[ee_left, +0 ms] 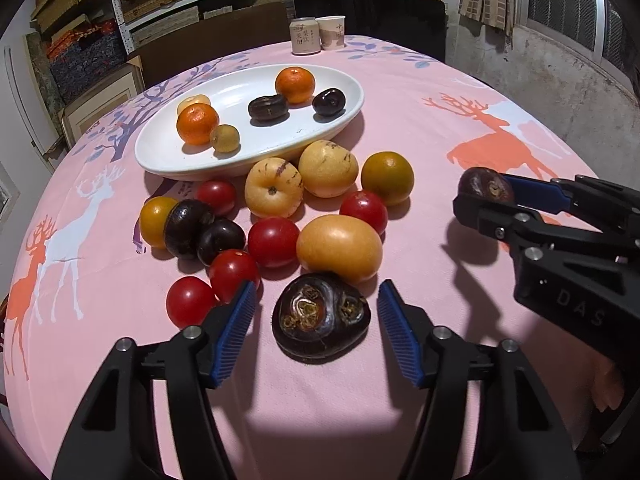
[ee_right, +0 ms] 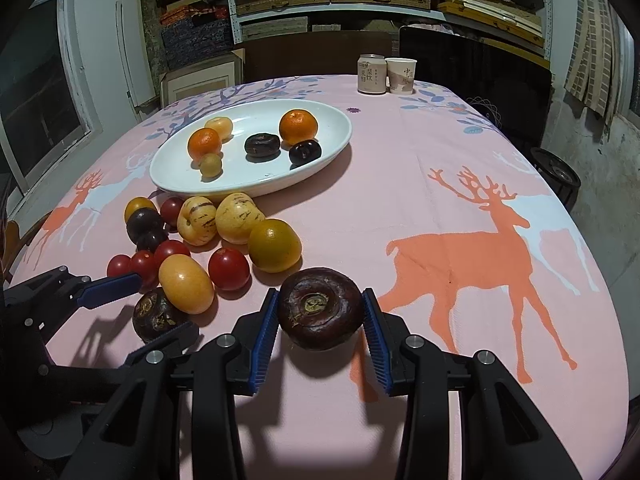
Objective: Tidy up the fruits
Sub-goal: 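Grasp a mangosteen with the left gripper while the right carries its mangosteen to the plate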
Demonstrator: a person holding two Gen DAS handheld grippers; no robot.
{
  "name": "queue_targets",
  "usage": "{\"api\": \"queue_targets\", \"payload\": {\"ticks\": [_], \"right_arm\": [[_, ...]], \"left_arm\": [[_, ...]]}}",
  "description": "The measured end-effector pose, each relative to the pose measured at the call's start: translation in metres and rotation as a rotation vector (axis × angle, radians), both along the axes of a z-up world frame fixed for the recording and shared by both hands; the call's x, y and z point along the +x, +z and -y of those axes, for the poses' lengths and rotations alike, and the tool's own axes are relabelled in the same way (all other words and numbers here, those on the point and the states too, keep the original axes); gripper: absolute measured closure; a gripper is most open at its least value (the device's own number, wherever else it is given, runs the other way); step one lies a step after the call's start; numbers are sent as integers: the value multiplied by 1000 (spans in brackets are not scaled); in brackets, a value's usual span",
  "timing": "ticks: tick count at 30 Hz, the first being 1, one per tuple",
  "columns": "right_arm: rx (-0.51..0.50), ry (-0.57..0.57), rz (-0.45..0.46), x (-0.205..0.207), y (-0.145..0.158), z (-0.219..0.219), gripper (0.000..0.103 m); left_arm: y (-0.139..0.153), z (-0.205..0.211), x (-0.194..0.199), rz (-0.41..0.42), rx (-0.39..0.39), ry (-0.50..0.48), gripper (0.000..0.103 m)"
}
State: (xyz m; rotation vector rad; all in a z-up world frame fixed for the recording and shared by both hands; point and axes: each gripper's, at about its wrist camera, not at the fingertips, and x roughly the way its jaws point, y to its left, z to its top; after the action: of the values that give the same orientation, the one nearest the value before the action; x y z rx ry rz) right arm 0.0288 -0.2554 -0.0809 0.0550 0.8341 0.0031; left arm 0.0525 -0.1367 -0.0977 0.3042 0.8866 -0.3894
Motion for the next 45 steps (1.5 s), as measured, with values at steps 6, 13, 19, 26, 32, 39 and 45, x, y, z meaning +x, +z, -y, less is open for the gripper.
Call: {"api": "queue_targets", "payload": {"ticks": [6, 13, 19, 26, 32, 39, 45], "right_arm": [[7, -5, 3, -2, 0, 3, 61], [15, -1, 5, -4, 1, 4, 61], [22, 14, 0, -5, 0, 0, 61], [22, 40, 13, -4, 11, -5, 61], [14, 80, 60, 18, 46, -11, 61], [22, 106, 97, 76, 87, -12, 61], [50, 136, 37, 155, 87, -18, 61]], "left_arm": [[-2, -11, 5, -43, -52, 20, 56], [4, -24, -5, -39, -83, 20, 56], [16, -45, -16, -18, -115, 31, 56], [37, -74, -20, 23, -128, 69, 56], [69, -88, 4, 83, -138, 91, 56], [88, -76, 70, 116, -109, 88, 56], [79, -54, 142, 94, -83, 93, 56]]}}
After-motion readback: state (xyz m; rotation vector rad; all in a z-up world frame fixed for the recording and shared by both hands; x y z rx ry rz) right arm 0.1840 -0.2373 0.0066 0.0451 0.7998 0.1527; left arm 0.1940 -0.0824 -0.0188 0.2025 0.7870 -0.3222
